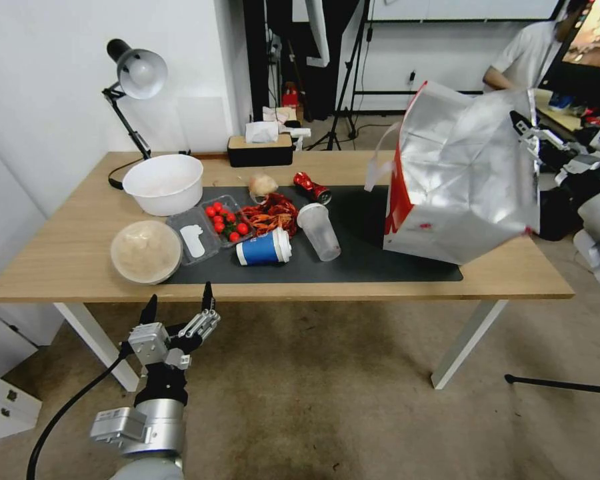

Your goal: Pick up the food delivery bag from the floor and place it on the table.

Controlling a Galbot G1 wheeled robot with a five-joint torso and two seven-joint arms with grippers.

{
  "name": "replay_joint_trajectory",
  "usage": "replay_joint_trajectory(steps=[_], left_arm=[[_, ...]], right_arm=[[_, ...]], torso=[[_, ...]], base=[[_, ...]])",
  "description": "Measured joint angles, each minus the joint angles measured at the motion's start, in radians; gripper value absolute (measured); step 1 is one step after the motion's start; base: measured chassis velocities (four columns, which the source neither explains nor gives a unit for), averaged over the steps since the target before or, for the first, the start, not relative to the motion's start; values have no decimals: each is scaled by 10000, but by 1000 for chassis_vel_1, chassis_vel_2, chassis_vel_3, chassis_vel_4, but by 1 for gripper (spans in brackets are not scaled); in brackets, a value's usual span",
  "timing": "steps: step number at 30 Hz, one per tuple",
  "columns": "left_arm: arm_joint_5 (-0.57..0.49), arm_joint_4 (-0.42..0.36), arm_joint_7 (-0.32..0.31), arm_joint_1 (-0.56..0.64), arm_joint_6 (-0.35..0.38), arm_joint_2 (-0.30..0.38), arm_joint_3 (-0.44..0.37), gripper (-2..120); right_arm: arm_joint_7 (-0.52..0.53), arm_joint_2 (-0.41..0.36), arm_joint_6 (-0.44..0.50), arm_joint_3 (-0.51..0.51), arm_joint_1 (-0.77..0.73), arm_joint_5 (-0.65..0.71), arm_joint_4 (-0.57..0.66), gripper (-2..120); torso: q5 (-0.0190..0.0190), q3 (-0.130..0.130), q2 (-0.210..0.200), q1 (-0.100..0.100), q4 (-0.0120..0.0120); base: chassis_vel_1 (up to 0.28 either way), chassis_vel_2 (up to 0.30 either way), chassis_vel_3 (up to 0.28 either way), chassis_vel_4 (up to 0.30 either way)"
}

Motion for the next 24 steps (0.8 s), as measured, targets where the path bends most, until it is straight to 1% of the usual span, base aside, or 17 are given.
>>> replay_joint_trajectory(steps=[14, 17, 20, 21, 24], left_arm=[[-31, -81, -72, -11, 10, 65, -52, 100], [-52, -90, -21, -16, 25, 76, -69, 100], [-89, -90, 202, -20, 31, 104, -104, 100], [-89, -90, 202, -20, 31, 104, -104, 100], [-90, -54, 407, -59, -6, 123, -186, 100]], right_arm=[[-124, 102, -86, 307, -632, -280, 427, 100], [-247, 111, -38, 370, -815, -688, 497, 100], [-715, 165, 435, 534, -1345, -1964, 653, 100], [-715, 165, 435, 534, -1345, -1964, 653, 100], [-954, 389, 852, 674, -2030, -2894, 1156, 100]], torso=[[-1, -1, 0, 0, 0], [-1, -1, -1, 0, 0], [0, -1, -1, 0, 0], [0, -1, -1, 0, 0], [-1, -2, -1, 0, 0]], base=[[0, 0, 0, 0], [0, 0, 0, 0], [0, 0, 0, 0], [0, 0, 0, 0], [0, 0, 0, 0]])
